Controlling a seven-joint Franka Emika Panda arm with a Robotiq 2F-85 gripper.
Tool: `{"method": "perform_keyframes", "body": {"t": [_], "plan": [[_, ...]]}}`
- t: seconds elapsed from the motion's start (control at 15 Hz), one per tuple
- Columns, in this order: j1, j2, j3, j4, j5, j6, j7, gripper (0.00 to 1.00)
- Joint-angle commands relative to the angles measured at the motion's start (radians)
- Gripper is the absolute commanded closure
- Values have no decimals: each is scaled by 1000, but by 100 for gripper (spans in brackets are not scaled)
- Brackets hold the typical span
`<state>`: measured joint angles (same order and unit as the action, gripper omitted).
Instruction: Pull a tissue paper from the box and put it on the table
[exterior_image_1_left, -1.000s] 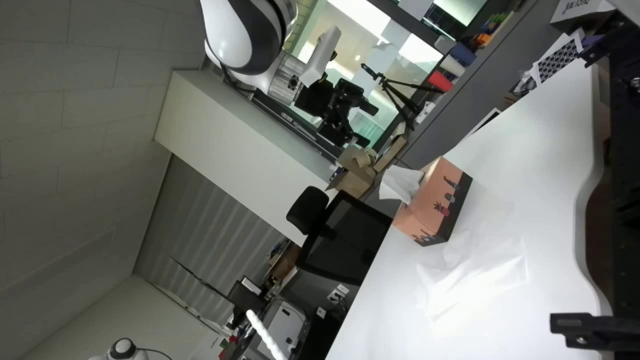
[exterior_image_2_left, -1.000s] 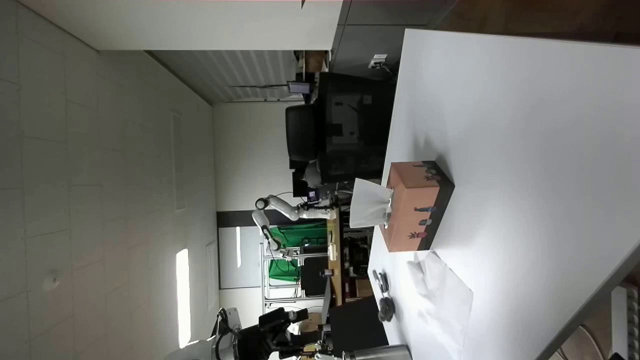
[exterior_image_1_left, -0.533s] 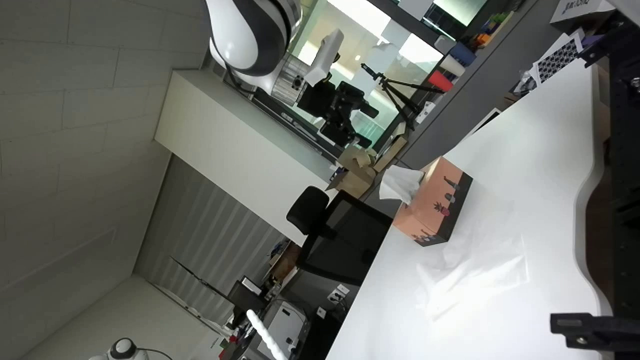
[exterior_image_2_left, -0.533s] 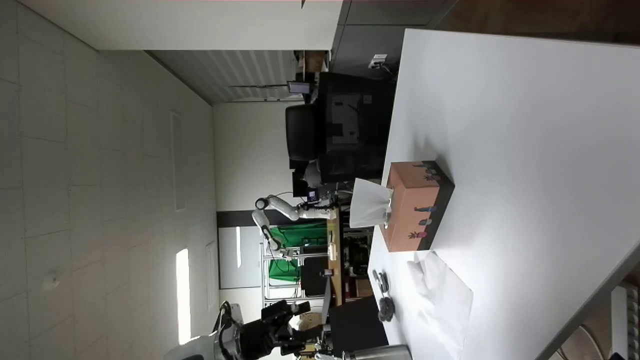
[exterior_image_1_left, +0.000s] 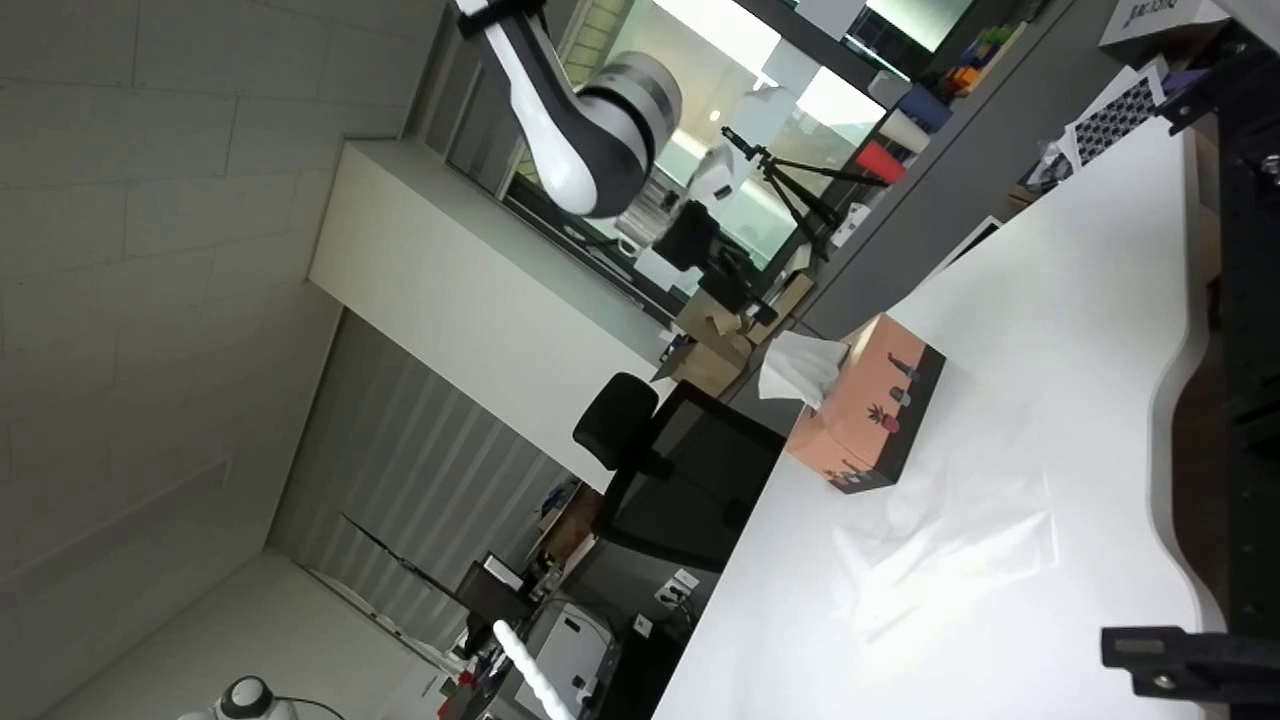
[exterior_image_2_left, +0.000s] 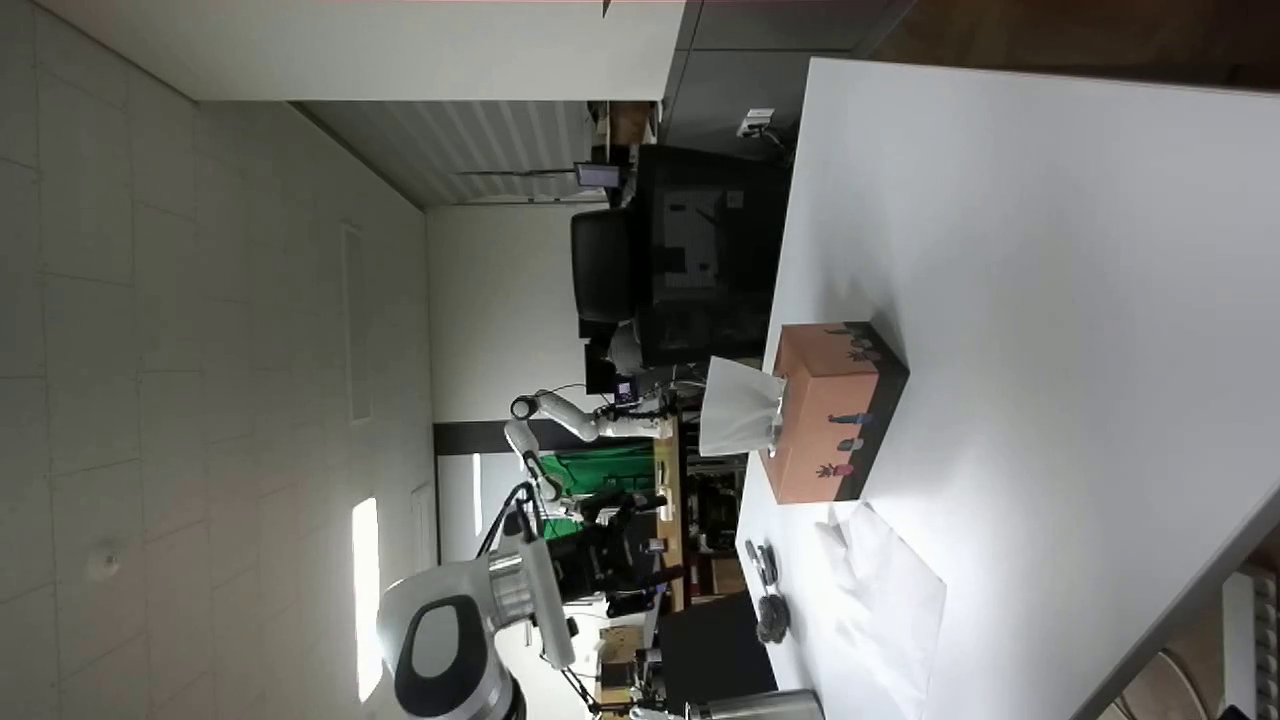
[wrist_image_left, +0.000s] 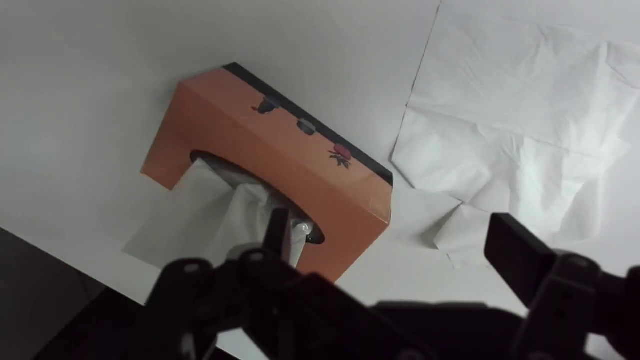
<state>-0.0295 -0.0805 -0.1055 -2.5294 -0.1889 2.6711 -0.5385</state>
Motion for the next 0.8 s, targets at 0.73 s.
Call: {"method": "perform_keyframes", "body": {"t": [0.73], "plan": [[-176, 534, 171, 702, 249, -386, -985, 0]]}}
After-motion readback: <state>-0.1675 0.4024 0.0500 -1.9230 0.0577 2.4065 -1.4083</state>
